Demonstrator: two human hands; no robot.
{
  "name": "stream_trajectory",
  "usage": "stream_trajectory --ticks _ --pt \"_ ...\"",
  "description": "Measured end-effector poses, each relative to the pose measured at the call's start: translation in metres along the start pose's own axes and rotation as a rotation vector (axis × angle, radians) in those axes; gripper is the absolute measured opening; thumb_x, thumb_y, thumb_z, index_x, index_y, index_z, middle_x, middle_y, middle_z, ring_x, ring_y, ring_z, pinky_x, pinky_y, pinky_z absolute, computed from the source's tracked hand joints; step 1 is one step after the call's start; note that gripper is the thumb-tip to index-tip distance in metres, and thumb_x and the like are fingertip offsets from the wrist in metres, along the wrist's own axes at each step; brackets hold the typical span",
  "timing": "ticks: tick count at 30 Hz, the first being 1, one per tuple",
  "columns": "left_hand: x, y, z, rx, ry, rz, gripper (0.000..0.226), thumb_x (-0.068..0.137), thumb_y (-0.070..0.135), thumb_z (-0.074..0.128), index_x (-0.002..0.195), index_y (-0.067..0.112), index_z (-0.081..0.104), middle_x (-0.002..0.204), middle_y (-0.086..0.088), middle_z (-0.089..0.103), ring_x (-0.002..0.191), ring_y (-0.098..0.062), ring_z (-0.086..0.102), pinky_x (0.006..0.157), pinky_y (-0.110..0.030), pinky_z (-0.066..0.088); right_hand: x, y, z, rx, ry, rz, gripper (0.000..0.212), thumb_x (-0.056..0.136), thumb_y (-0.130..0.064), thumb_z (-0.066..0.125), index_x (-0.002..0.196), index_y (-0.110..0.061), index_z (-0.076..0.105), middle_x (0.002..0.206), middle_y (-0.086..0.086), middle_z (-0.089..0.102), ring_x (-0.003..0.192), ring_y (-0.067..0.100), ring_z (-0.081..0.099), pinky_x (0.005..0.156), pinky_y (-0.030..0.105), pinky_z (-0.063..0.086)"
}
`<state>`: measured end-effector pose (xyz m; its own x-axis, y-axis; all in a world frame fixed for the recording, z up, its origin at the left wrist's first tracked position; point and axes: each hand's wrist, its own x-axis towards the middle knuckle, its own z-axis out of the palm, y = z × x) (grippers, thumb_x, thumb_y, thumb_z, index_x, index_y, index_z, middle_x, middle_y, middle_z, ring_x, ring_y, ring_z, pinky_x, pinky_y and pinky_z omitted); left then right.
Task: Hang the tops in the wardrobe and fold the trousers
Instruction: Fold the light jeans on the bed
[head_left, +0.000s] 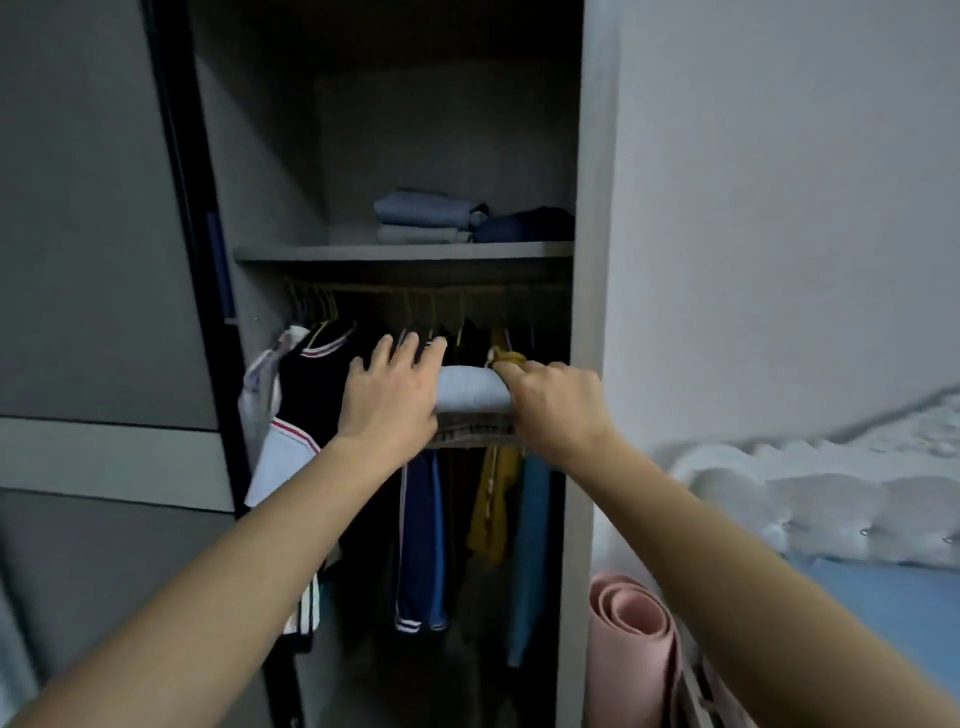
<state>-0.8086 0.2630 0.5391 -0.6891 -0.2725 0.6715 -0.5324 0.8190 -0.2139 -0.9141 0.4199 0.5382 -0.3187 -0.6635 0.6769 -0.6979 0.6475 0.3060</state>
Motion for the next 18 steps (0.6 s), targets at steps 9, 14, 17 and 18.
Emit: stream_trajectory --ticks 9,14,17,18 --pt "0.082 -0.113 0.017 -0.013 0.135 -0.023 0.066 0.078 0.027 0.068 0.139 0.021 0.044 0.132 -0.007 0.058 0.115 -0.030 0.056 0.087 -0.042 0.048 0.138 -0.052 0.013 -0.051 0.183 -0.039 0.039 0.085 -0.029 0.062 0.124 -0.027 0.056 0.104 -0.001 0.069 0.088 0.027 0.068 0.062 0.034 0.047" --pt "0.161 -0.122 0.019 0.034 0.325 0.017 0.055 0.077 0.017 0.068 0.129 0.019 0.053 0.118 -0.010 0.062 0.104 -0.036 0.058 0.077 -0.040 0.043 0.206 -0.020 0.021 -0.160 0.337 0.003 0.030 0.082 -0.023 0.059 0.112 -0.023 0.059 0.100 0.002 0.069 0.086 0.032 0.068 0.058 0.032 0.037" --pt "0.220 -0.119 0.021 0.045 0.450 0.047 0.049 0.081 0.015 0.065 0.128 0.019 0.052 0.115 -0.011 0.063 0.102 -0.037 0.059 0.072 -0.041 0.043 0.250 0.011 0.027 -0.228 0.451 0.026 0.030 0.083 -0.025 0.064 0.112 -0.021 0.059 0.101 0.005 0.069 0.087 0.035 0.067 0.060 0.035 0.037" --pt "0.240 -0.118 0.022 0.051 0.495 0.052 0.049 0.082 0.016 0.066 0.129 0.019 0.052 0.115 -0.012 0.063 0.101 -0.037 0.060 0.069 -0.041 0.042 0.266 0.023 0.029 -0.257 0.491 0.033 0.032 0.084 -0.027 0.066 0.114 -0.019 0.058 0.102 0.007 0.069 0.088 0.035 0.067 0.061 0.036 0.037"
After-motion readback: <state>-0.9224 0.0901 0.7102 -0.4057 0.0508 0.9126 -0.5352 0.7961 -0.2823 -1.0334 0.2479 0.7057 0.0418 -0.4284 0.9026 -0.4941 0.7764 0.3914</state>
